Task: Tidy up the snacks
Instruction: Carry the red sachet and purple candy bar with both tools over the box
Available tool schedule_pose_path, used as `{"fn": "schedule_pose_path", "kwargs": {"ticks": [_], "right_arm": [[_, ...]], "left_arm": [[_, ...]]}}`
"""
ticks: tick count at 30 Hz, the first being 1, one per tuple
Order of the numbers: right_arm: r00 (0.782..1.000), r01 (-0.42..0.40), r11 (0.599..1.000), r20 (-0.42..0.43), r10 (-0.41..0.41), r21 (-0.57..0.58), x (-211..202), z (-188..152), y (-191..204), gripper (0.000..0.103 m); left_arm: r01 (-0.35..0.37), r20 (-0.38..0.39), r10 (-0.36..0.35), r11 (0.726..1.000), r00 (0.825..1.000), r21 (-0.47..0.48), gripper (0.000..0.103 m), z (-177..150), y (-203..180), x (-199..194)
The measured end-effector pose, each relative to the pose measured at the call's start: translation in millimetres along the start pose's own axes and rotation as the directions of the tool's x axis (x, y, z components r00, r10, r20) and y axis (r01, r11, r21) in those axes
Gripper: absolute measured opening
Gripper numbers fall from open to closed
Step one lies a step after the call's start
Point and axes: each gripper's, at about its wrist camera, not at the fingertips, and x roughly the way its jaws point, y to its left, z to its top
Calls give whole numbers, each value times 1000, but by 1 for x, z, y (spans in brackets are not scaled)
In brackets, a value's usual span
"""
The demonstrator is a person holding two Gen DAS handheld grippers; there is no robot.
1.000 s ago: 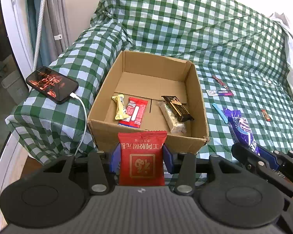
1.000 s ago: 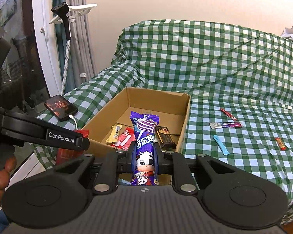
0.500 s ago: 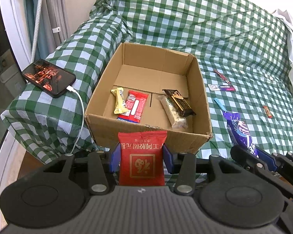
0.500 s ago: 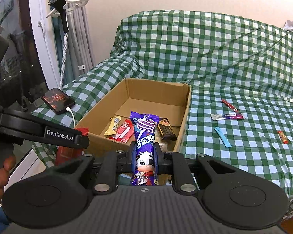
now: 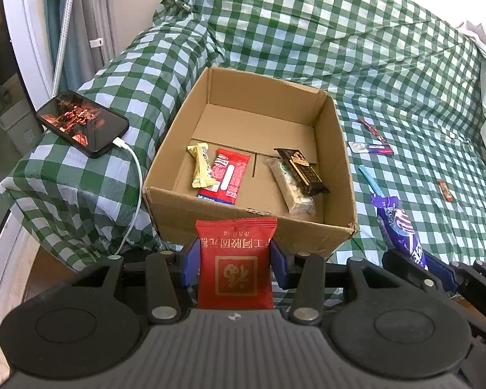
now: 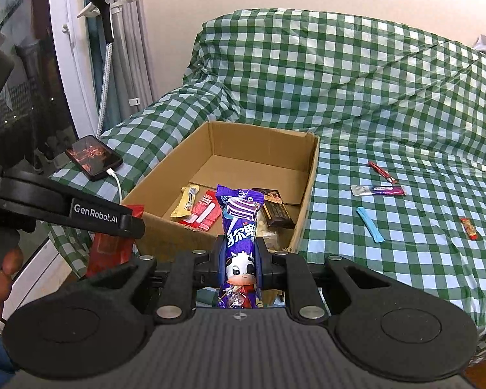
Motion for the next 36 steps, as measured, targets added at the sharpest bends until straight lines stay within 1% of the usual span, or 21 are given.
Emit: {"fn": "schedule_pose_path", "kwargs": {"ticks": [10, 25, 31, 36], "right_arm": [[1000, 1, 1000, -32, -1, 2, 13, -1, -2, 18], [997, 2, 1000, -80, 0, 28, 32, -1, -10, 18], [996, 1, 999, -94, 2, 36, 44, 4, -12, 18], [996, -13, 999, -84, 17, 48, 59, 17, -15, 18]], "left_arm": [[-4, -32, 3, 1000, 999, -15, 51, 5, 6, 14], [-16, -63, 13, 999, 998, -35, 51, 21, 10, 37], [-28, -76, 24, 998, 997, -52, 51, 37, 16, 46], [-44, -53, 41, 998, 998, -52, 51, 60, 19, 51]]}}
